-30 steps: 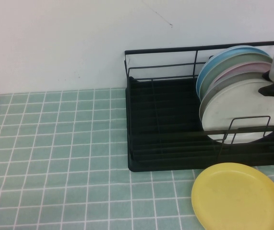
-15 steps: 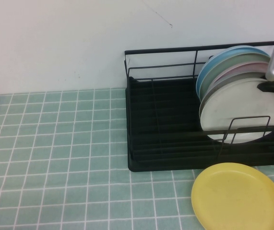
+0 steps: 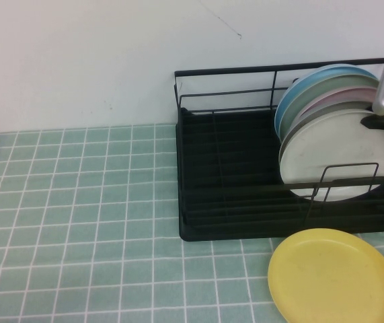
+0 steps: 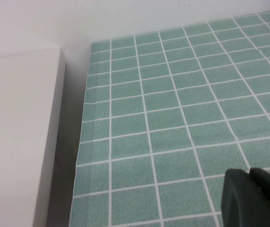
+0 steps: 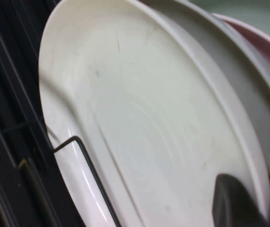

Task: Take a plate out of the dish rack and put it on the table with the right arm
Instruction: Grasp the plate from the shelf

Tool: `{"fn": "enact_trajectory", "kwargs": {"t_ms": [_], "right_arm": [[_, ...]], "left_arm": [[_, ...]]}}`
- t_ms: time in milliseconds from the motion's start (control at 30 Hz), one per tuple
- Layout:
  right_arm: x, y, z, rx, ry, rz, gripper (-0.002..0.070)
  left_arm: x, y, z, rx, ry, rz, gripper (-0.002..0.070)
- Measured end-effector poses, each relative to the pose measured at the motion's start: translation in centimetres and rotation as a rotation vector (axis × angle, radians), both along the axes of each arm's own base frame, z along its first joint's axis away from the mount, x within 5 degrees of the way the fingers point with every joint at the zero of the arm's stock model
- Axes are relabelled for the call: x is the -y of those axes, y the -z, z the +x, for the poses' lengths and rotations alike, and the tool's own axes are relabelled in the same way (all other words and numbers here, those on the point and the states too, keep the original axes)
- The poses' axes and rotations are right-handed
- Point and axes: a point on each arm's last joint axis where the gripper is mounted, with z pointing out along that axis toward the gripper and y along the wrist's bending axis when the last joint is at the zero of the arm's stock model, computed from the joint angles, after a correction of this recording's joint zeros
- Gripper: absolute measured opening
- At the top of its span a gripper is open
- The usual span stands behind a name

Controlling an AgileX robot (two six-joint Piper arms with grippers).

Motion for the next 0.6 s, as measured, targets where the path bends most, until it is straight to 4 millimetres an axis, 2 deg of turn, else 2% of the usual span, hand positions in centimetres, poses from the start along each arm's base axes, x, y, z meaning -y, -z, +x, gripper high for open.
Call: {"fn": "enact_trajectory", "kwargs": {"t_ms": [267, 367, 600], "right_arm": [[0.0, -0.1, 0.0, -0.01, 0.02, 0.014, 0.01], [0.0, -1.2, -0.5, 0.003, 0.029, 0.023, 0.01], [0.1, -5.1, -2.8, 0.051, 0.062, 0.024, 0.0093]], "left_arm": [[0.0, 0.0, 0.0, 0.0, 0.0, 0.0, -0.0003], [0.0, 0.0, 0.0, 0.0, 0.0, 0.0, -0.0003], [0.0, 0.0, 0.0, 0.0, 0.0, 0.0, -0.0003]]}}
